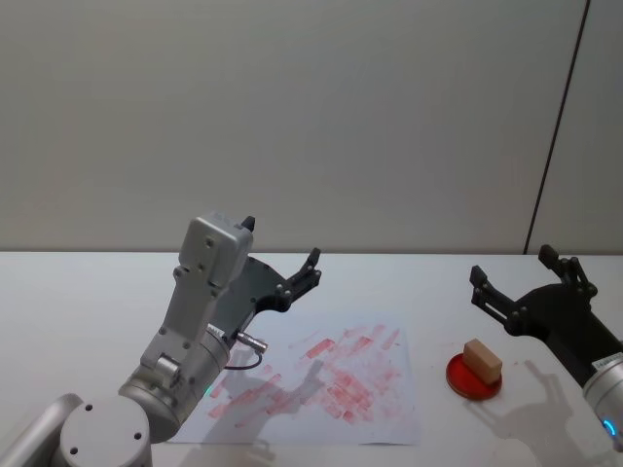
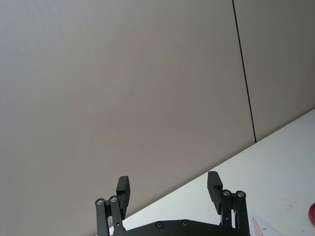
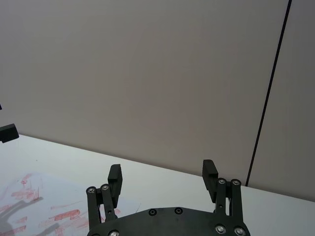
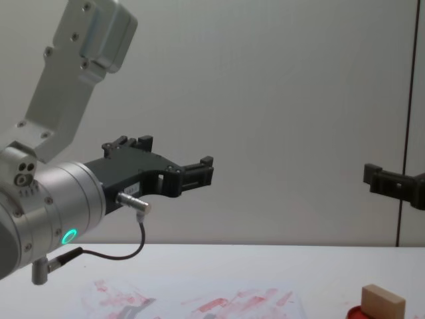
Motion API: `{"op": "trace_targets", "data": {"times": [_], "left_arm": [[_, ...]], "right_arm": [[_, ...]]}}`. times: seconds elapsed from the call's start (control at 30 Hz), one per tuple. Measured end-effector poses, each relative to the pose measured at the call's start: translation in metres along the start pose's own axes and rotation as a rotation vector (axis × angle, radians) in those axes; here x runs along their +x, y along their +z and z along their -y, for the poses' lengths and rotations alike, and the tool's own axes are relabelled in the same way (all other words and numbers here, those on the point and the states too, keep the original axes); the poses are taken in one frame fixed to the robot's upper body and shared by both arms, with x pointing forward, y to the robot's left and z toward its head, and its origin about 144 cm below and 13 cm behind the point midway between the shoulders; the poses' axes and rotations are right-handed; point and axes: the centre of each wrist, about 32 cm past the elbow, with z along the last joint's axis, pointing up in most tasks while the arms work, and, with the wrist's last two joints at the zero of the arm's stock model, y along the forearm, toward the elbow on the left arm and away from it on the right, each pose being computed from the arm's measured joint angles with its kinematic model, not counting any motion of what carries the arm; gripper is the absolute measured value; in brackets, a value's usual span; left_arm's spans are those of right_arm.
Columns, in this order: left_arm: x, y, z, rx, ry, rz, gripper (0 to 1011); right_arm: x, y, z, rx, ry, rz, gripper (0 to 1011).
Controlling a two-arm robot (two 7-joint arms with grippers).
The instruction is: Use the one hand to pick up the stamp and affix it onto the A4 paper.
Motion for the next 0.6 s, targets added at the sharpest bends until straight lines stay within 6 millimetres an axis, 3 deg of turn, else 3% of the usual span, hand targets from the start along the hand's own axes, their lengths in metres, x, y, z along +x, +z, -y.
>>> {"op": "trace_targets", "data": {"times": [0.6], "left_arm": [[0.0,0.0,0.0,0.0,0.0,0.0,1003]], "right_arm": [[0.0,0.0,0.0,0.0,0.0,0.0,1001]]}}
